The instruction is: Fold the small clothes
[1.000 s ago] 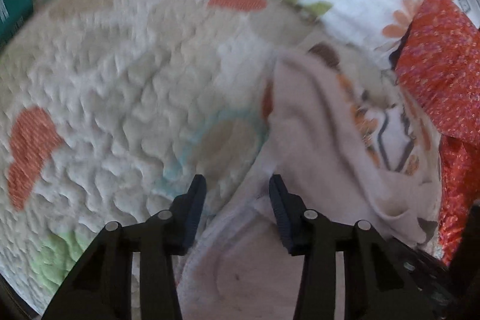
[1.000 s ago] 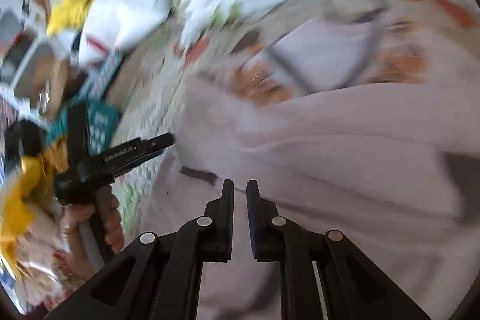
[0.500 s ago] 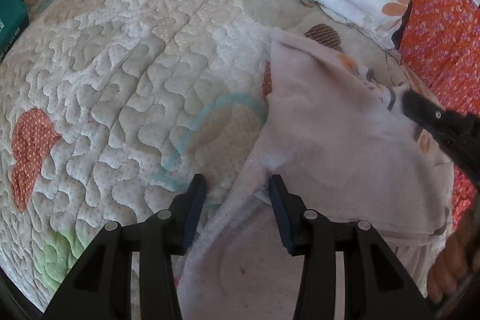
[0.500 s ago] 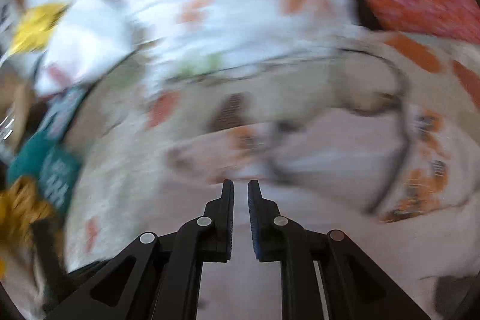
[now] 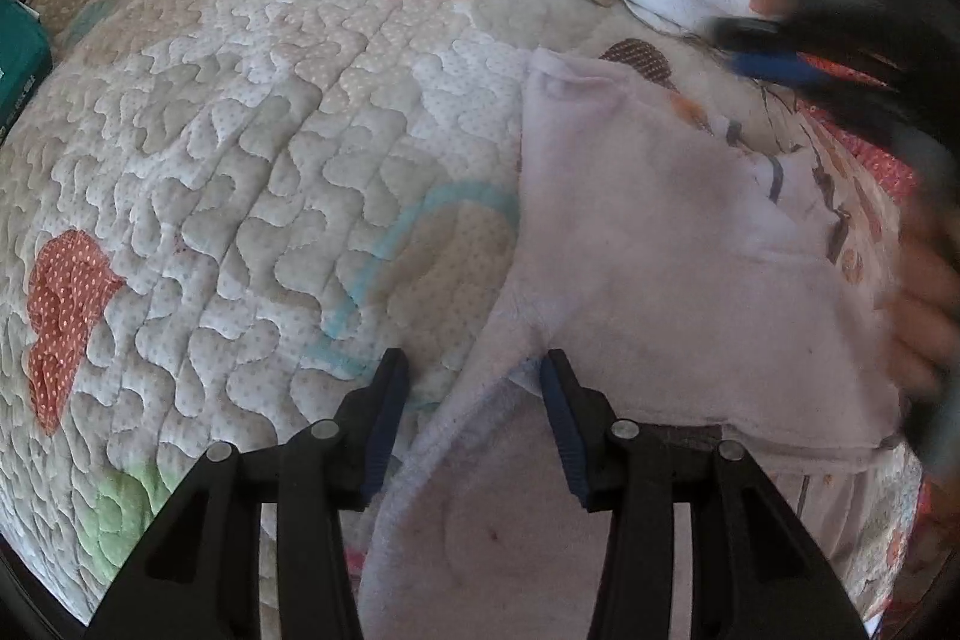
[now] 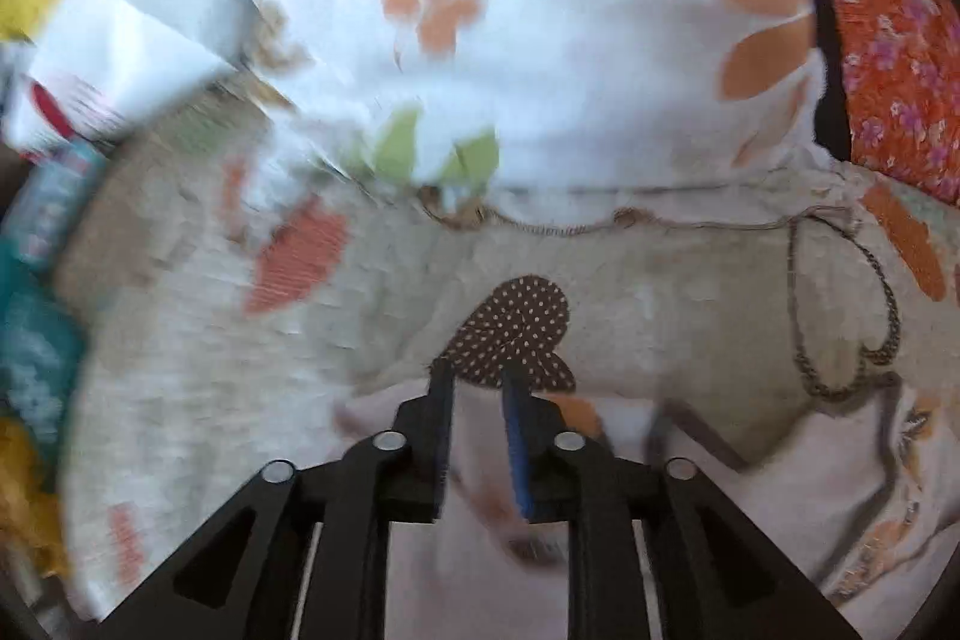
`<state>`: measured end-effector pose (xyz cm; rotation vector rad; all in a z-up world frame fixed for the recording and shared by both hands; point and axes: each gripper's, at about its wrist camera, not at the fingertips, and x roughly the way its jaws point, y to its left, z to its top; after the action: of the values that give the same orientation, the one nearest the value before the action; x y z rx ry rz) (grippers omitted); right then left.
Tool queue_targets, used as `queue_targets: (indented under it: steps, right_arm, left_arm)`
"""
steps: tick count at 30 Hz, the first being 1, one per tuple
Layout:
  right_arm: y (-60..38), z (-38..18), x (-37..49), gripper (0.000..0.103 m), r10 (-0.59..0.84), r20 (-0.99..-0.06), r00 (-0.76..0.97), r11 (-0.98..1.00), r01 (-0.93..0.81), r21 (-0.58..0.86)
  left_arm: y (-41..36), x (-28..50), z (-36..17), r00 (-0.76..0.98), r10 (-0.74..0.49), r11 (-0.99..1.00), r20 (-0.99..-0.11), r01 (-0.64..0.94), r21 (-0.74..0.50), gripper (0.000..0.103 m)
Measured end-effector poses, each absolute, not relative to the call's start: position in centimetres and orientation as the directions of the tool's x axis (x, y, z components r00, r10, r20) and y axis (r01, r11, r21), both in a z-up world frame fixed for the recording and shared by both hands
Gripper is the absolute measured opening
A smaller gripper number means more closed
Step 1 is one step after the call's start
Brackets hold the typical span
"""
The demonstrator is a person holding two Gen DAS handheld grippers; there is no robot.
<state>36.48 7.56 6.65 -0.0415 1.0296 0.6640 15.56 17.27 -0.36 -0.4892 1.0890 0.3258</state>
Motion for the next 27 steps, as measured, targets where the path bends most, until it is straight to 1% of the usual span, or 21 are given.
queue_targets:
  steps: [2,5,8,11,12,13,14,16,17,20,21,23,25,27]
  right_arm:
    - [2.4,8.8,34.9,0.023,0.558,-0.772,0.305,0.770,-0.537,0.345]
    - [-5.8,9.9,32.8,0.024,0.599,-0.757,0.261,0.751,-0.510,0.418]
    - [-14.1,8.2,30.5,0.024,0.604,-0.767,0.218,0.762,-0.439,0.476]
    - [-20.7,5.2,29.4,0.024,0.561,-0.803,0.202,0.806,-0.351,0.476]
    - [-22.4,3.9,29.5,0.024,0.529,-0.826,0.194,0.831,-0.316,0.458]
    - [-24.0,3.0,29.7,0.024,0.470,-0.857,0.212,0.869,-0.282,0.407]
    - [-26.5,2.2,30.2,0.023,0.324,-0.902,0.284,0.939,-0.212,0.270]
    - [-29.6,2.4,30.3,0.027,0.110,-0.912,0.395,0.993,-0.086,0.082]
    - [-31.3,3.0,30.0,0.027,0.062,-0.901,0.429,0.998,-0.033,0.054]
    - [-33.3,5.1,28.4,0.027,0.238,-0.851,0.468,0.970,-0.070,0.233]
    - [-33.1,5.7,27.9,0.027,0.274,-0.832,0.483,0.960,-0.093,0.262]
    - [-31.7,6.3,27.4,0.027,0.353,-0.801,0.484,0.935,-0.162,0.314]
    - [-29.7,5.9,27.8,0.027,0.388,-0.793,0.469,0.922,-0.213,0.325]
    - [-27.9,5.2,28.5,0.027,0.358,-0.812,0.462,0.932,-0.227,0.282]
  left_arm:
    - [17.0,15.2,-0.2,0.430,0.014,0.851,-0.903,-0.479,-0.215,0.050]
    - [16.3,15.0,-0.1,0.427,0.036,0.858,-0.903,-0.477,-0.192,0.053]
    - [15.9,14.9,-0.2,0.430,0.059,0.857,-0.901,-0.485,-0.176,0.055]
    - [15.5,15.2,-0.3,0.430,0.081,0.856,-0.899,-0.492,-0.157,0.056]
    - [15.4,15.2,-0.3,0.428,0.090,0.859,-0.899,-0.490,-0.148,0.056]
    - [15.3,15.2,-0.3,0.427,0.096,0.862,-0.899,-0.487,-0.140,0.057]
    - [15.2,15.2,-0.4,0.425,0.102,0.865,-0.900,-0.484,-0.130,0.057]
    - [15.1,15.1,-0.3,0.422,0.100,0.871,-0.901,-0.474,-0.125,0.057]
    - [15.2,14.9,-0.2,0.423,0.090,0.873,-0.902,-0.469,-0.134,0.057]
    - [15.7,14.2,0.3,0.442,0.030,0.865,-0.897,-0.461,-0.199,0.057]
    - [16.0,13.8,0.5,0.454,0.001,0.857,-0.891,-0.460,-0.233,0.057]
    - [16.1,13.4,0.8,0.470,-0.013,0.852,-0.883,-0.457,-0.255,0.057]
    - [16.0,13.0,1.4,0.490,-0.010,0.853,-0.872,-0.450,-0.263,0.057]
    - [15.8,12.7,2.0,0.512,-0.008,0.857,-0.859,-0.440,-0.270,0.057]
